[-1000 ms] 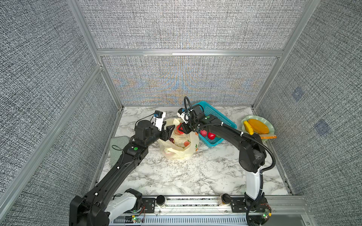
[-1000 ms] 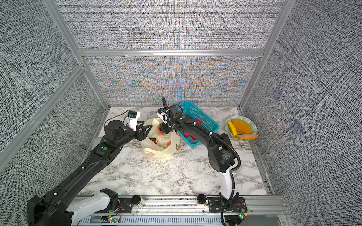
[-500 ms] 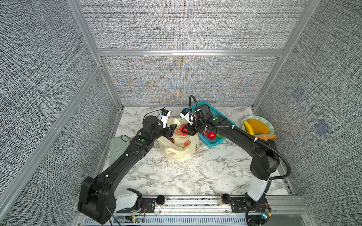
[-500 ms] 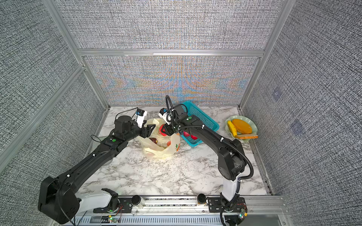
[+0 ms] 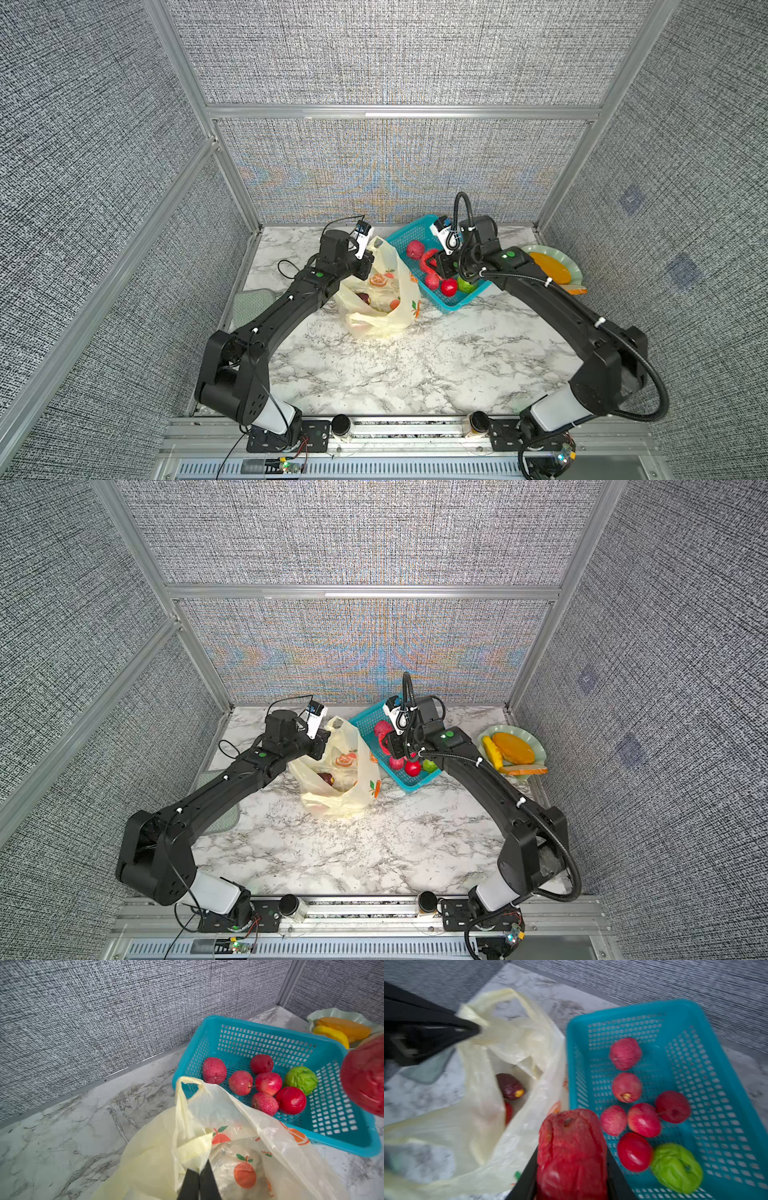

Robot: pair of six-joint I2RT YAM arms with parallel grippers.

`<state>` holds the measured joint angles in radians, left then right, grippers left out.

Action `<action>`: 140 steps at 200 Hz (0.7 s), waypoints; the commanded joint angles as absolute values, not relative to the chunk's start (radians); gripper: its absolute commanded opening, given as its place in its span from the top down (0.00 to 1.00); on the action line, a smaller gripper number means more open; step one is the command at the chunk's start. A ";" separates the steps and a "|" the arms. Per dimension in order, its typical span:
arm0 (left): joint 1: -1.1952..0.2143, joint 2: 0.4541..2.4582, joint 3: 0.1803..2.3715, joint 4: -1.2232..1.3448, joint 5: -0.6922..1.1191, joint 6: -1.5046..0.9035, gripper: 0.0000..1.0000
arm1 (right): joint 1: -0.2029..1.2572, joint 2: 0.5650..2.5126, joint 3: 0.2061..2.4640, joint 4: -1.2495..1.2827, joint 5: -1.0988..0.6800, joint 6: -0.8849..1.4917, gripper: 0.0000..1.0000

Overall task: Untie the knot of a plastic bag & take out the apple
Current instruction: Place the apple in the basket.

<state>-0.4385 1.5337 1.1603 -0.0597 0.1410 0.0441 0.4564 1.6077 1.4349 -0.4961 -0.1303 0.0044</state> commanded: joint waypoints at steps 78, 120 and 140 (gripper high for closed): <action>-0.436 1.383 1.253 -0.304 -0.221 -0.051 1.00 | 0.350 2.077 1.773 -0.555 0.075 0.001 0.35; -0.436 1.293 1.243 -0.367 -0.309 -0.105 1.00 | 0.370 1.939 1.746 -0.514 -0.095 -0.018 0.18; -0.436 1.282 1.236 -0.373 -0.306 -0.139 1.00 | 0.415 1.827 1.686 -0.478 -0.160 -0.026 0.12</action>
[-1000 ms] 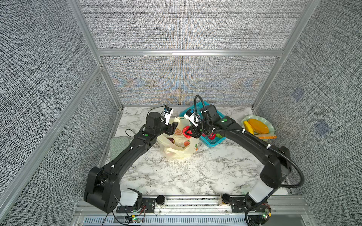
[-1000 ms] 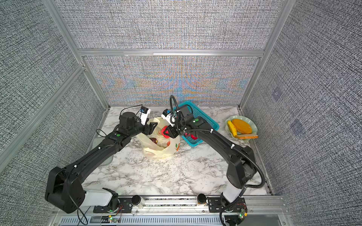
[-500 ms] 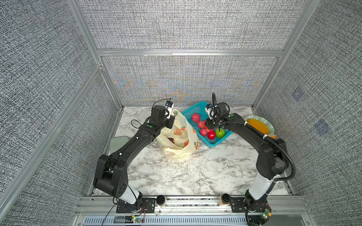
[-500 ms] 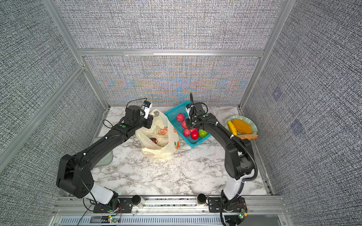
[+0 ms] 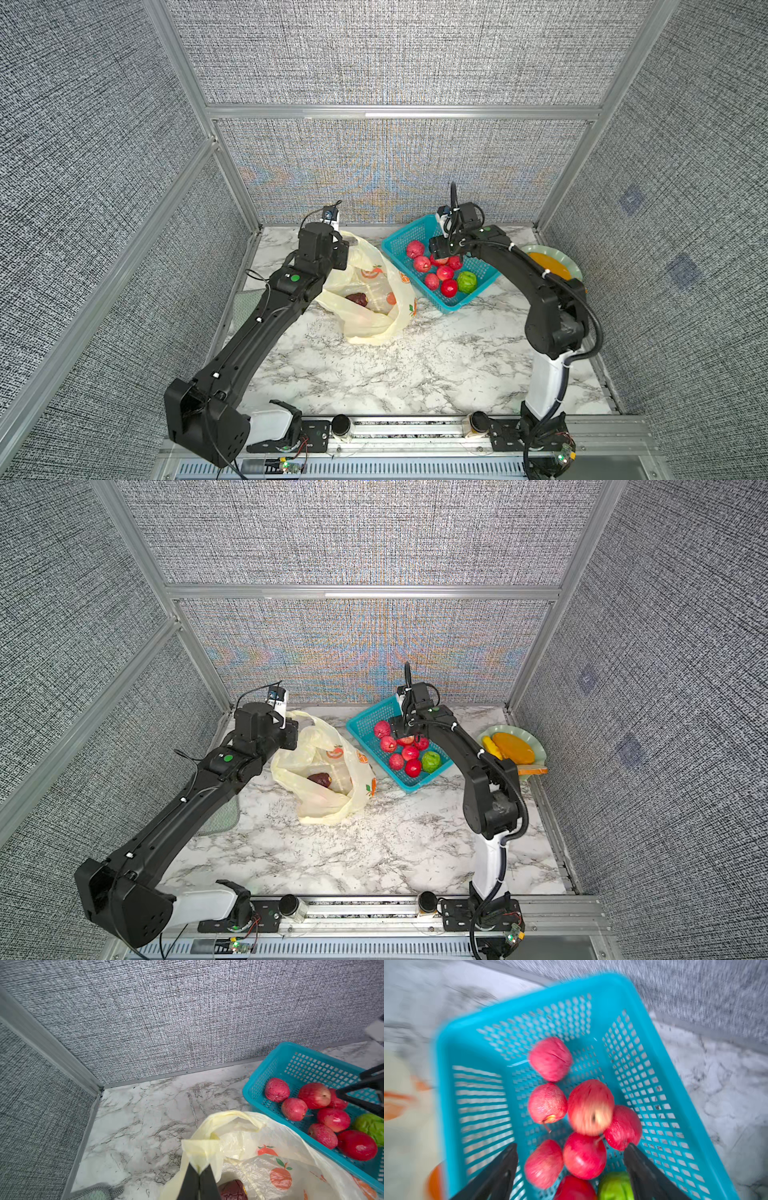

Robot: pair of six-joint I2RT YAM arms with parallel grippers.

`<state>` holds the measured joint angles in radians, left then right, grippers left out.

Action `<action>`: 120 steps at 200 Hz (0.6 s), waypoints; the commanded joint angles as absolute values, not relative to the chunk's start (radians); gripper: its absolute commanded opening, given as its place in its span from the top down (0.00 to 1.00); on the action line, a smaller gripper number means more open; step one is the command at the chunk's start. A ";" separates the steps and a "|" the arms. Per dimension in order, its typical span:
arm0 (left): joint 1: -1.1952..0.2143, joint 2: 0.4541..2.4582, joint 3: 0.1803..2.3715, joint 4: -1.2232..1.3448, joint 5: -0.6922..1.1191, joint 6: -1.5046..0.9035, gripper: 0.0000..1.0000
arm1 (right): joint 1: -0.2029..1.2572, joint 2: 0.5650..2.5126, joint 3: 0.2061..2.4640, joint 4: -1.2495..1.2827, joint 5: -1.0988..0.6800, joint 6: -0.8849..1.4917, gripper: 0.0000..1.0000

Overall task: Untie the knot of a plastic bag & take out the apple
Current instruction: Place the apple in the basket, then pick up the apple from the plastic bag.

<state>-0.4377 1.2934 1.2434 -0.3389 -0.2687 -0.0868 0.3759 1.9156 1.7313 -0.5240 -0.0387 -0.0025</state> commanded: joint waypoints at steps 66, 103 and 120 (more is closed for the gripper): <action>-0.438 1.248 1.184 -0.335 -0.246 -0.208 1.00 | 0.701 1.674 1.495 -0.286 -0.525 0.104 0.96; -0.438 1.223 1.146 -0.310 -0.191 -0.213 1.00 | 0.822 1.852 1.572 -0.331 -0.326 0.131 0.82; -0.437 1.211 1.125 -0.304 -0.186 -0.215 1.00 | 0.834 1.960 1.643 -0.363 -0.197 0.131 0.68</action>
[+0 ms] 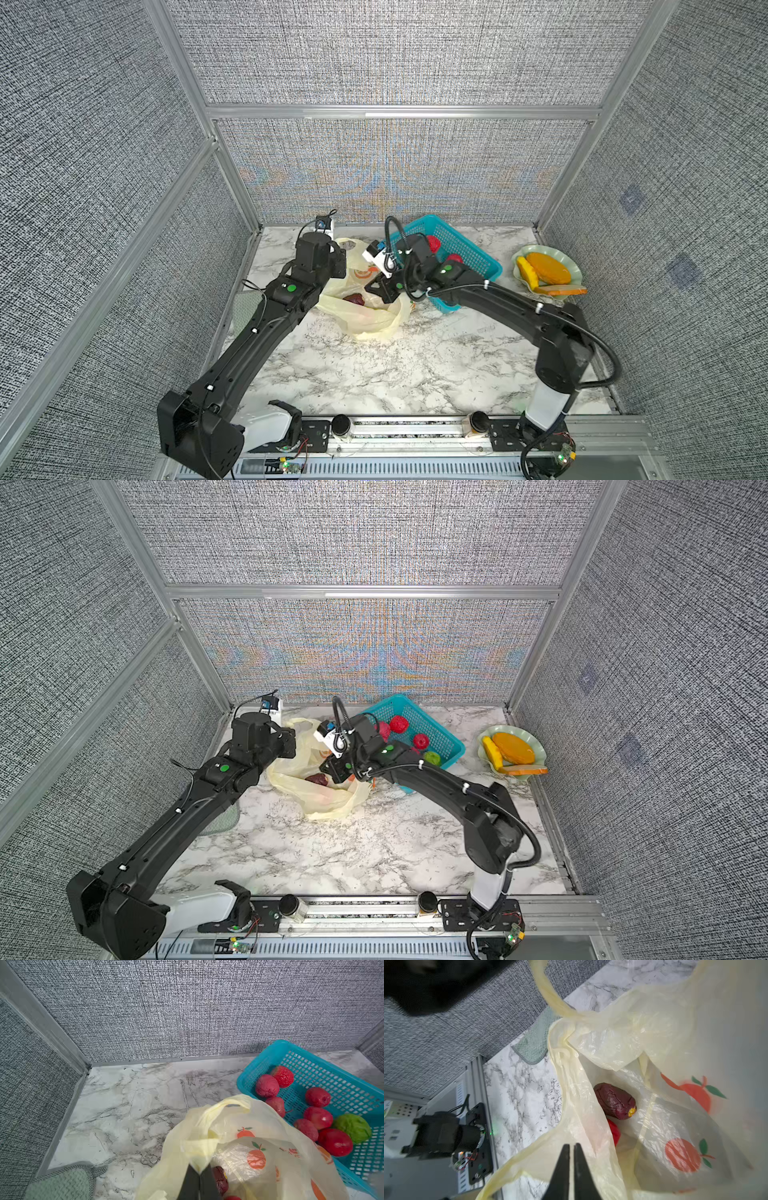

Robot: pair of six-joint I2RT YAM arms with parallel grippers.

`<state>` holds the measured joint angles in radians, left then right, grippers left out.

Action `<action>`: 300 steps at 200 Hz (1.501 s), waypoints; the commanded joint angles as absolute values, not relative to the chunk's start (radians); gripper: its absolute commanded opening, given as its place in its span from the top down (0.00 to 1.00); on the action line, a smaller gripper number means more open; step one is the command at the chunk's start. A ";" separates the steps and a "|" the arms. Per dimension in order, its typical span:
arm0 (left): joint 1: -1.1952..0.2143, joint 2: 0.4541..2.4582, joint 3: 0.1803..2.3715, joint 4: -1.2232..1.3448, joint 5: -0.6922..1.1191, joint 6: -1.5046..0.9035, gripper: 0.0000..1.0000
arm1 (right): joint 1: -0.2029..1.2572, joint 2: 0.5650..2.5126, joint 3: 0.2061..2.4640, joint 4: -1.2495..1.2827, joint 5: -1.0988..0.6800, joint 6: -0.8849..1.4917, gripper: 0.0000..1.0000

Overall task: Untie the knot of a plastic bag & take out the apple
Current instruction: Pick up the apple from the plastic bag.

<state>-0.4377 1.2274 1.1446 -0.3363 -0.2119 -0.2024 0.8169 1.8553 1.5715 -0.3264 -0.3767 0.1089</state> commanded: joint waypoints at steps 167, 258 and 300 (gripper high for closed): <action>-0.436 1.218 1.092 -0.282 -0.184 -0.205 1.00 | 0.860 2.359 1.990 -0.586 -0.183 0.095 0.17; -0.435 1.227 1.084 -0.275 -0.193 -0.202 1.00 | 0.890 2.286 1.914 -0.433 -0.141 0.055 0.14; -0.434 1.224 1.084 -0.278 -0.195 -0.199 1.00 | 0.891 2.386 2.023 -0.471 -0.170 0.015 0.14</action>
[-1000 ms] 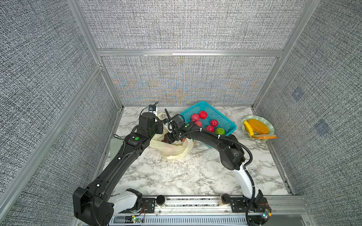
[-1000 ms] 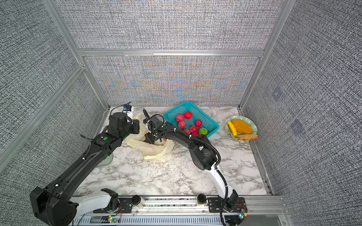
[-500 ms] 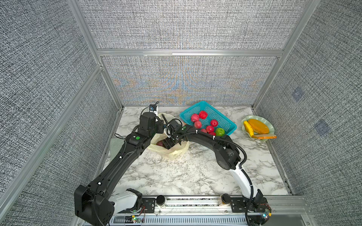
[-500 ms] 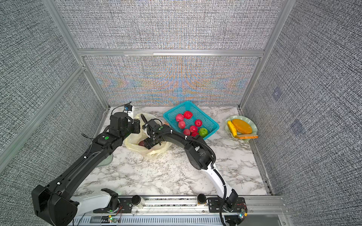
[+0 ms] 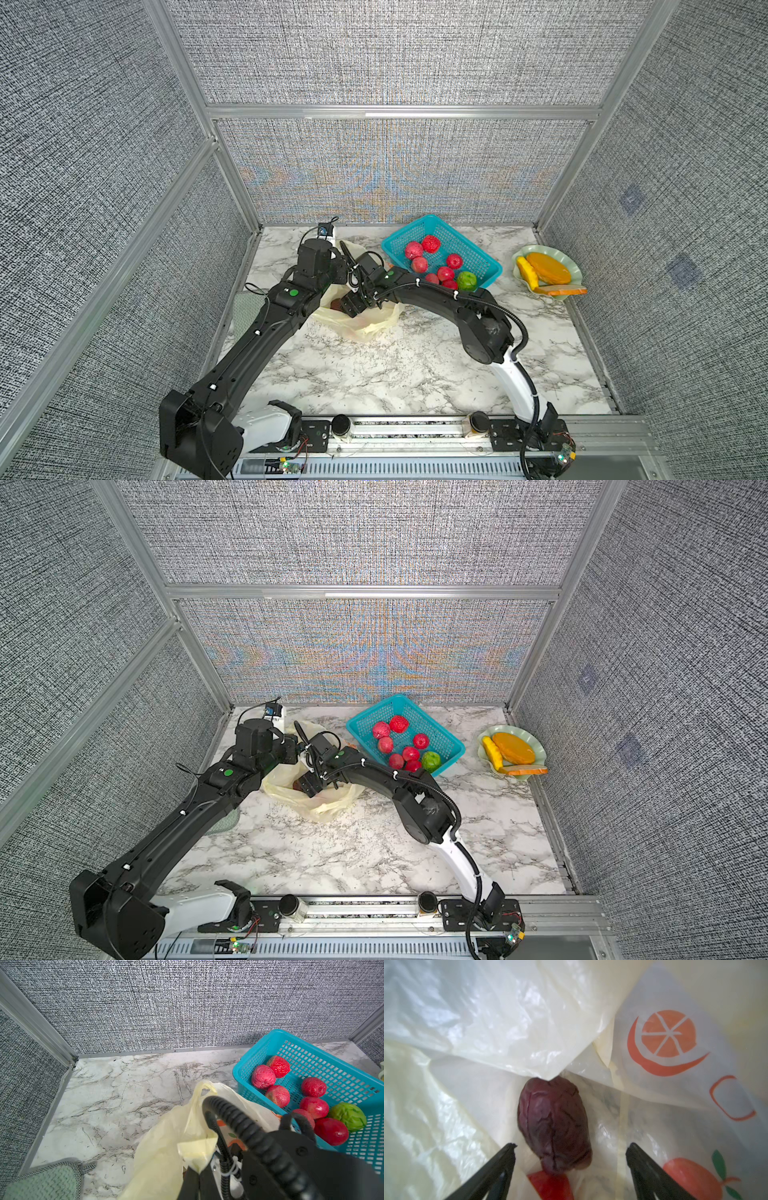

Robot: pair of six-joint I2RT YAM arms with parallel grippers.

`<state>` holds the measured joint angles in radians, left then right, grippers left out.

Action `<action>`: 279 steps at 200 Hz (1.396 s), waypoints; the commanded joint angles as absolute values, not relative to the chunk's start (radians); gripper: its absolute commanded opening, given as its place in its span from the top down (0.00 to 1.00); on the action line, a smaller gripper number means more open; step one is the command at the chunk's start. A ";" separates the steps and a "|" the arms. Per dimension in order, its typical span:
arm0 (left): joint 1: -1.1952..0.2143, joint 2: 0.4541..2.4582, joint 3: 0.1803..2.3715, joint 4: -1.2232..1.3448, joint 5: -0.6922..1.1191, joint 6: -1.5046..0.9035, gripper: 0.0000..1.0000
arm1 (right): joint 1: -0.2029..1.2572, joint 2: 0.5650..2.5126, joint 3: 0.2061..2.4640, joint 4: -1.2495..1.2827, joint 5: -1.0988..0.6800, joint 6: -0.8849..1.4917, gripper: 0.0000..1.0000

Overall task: Untie the knot of a plastic bag & take out the apple
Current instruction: Pick up the apple from the plastic bag, then place the apple in the basket.

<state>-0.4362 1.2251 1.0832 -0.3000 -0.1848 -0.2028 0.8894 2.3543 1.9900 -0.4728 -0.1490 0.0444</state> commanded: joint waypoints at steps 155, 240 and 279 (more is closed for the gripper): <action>-0.418 1.259 1.082 -0.283 -0.238 -0.212 1.00 | 0.801 1.827 1.417 0.025 -0.302 0.061 0.61; -0.418 1.261 1.092 -0.286 -0.230 -0.211 1.00 | 0.520 1.748 1.422 -0.287 0.165 0.073 0.61; -0.418 1.251 1.091 -0.293 -0.235 -0.205 1.00 | 0.453 1.876 1.447 -0.355 0.191 0.084 0.60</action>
